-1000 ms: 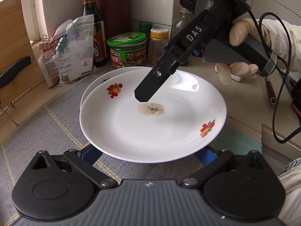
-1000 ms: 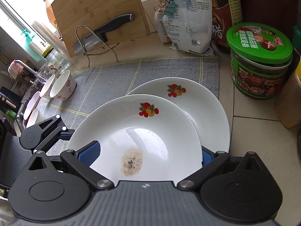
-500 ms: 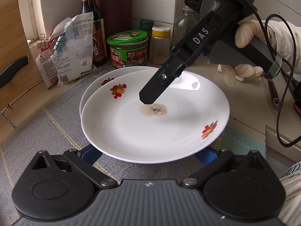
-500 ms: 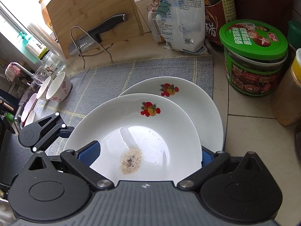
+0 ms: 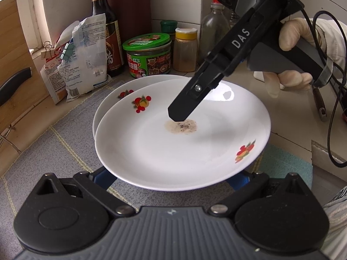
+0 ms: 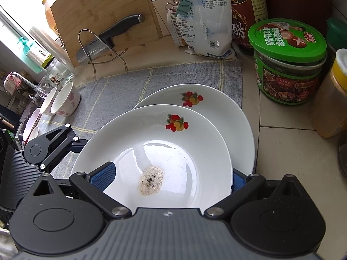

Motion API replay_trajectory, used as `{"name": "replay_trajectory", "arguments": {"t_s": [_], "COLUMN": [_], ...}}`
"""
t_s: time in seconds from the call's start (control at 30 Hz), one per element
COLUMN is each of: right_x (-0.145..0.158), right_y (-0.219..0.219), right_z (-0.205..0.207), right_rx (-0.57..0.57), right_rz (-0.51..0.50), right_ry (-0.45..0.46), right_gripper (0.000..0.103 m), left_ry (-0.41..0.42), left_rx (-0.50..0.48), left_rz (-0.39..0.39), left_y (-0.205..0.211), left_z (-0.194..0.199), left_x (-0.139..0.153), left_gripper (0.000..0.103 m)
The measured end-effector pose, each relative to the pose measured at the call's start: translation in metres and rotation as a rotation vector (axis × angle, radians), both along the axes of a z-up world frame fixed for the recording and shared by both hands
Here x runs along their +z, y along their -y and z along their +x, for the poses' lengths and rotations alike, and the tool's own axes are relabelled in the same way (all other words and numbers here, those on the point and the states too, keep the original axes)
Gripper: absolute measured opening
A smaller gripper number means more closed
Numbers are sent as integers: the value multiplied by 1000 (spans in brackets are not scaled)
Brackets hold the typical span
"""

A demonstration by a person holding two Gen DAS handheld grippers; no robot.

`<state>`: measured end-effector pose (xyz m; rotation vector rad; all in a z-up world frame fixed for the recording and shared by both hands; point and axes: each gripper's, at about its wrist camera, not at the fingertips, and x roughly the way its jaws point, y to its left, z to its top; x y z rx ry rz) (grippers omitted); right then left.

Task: Organize plates and bowls
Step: 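Lower the stained plate onto the stacked plates with both tools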

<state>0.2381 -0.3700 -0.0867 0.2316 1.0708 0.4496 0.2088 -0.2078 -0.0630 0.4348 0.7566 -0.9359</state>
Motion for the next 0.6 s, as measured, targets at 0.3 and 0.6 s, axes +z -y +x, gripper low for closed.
{"name": "replay_trajectory", "arguments": {"t_s": [0.3,0.6], "right_x": [3,7], "right_y": [1,3], "right_z": [-5,-13], "right_rx": [-17,-36], "right_rz": [-3,-7], "right_ry": [1,7], "right_gripper": [103,103], "left_ry": [-1,-1], "left_rx": [-3,-6], "left_rz": [-1,1], "left_y": [1,1], "left_z": [-1,-2], "left_x": [1,2], "left_gripper": [102,102]}}
